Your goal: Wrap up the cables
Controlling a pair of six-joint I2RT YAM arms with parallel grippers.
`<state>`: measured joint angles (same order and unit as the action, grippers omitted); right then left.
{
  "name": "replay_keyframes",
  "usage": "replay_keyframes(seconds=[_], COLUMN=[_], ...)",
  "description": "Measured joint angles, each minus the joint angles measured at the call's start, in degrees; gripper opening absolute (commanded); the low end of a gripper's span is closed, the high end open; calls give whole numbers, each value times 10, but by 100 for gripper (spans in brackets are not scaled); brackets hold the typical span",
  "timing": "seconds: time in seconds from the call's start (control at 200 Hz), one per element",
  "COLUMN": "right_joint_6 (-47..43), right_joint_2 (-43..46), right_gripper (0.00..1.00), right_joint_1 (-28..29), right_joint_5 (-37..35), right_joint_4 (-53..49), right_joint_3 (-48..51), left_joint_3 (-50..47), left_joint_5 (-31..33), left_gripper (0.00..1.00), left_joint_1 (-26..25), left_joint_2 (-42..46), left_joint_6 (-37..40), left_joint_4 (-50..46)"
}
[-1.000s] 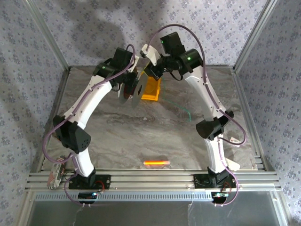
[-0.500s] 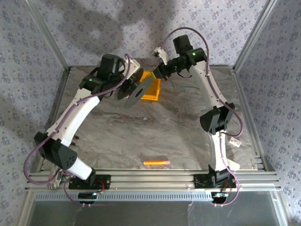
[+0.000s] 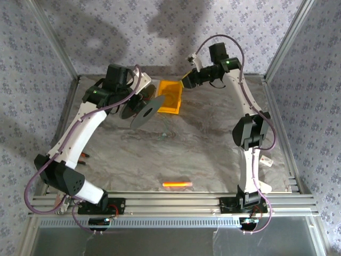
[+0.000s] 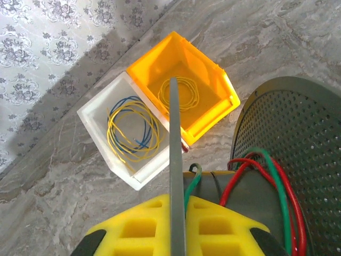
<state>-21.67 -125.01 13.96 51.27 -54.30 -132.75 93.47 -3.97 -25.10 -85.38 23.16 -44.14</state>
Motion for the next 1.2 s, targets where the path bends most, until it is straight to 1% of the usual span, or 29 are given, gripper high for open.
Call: replay_keyframes(seconds=[0.12,0.225,0.305,0.365,0.38,0.395,0.58,0.765,0.839,0.979,1.199], right_joint_6=[-1,-3,-3,-2,2,0,14,76,95,141,188], right_joint_2=[13,39,67,91,98,106,193,293,322,339,339], right_gripper=[55,62,69,87,97,100,100,100,100,100,100], right_joint_1=[-1,-1,-1,-1,0,0,24,66,83,125,195], right_joint_5=[2,6,6,7,7,7,10,-10,-27,-46,-21], right_joint_4=[6,13,23,32,34,37,82,205,243,280,324], right_joint_3=[48,98,137,166,174,183,286,454,501,514,519], left_joint_3=[0,2,9,21,25,30,98,200,248,334,411], left_joint_5=[15,32,48,60,63,65,88,101,110,123,135], left_gripper=[0,0,0,0,0,0,0,0,0,0,0], left_joint_1=[5,12,14,14,14,14,14,14,14,14,11], left_joint_2=[0,-2,-6,-14,-17,-20,-63,-118,-144,-193,-246], left_joint_6=[0,2,2,-2,-3,-5,-44,-90,-110,-147,-186], left_joint_4=[-7,-14,-18,-25,-27,-29,-45,-79,-94,-128,-177])
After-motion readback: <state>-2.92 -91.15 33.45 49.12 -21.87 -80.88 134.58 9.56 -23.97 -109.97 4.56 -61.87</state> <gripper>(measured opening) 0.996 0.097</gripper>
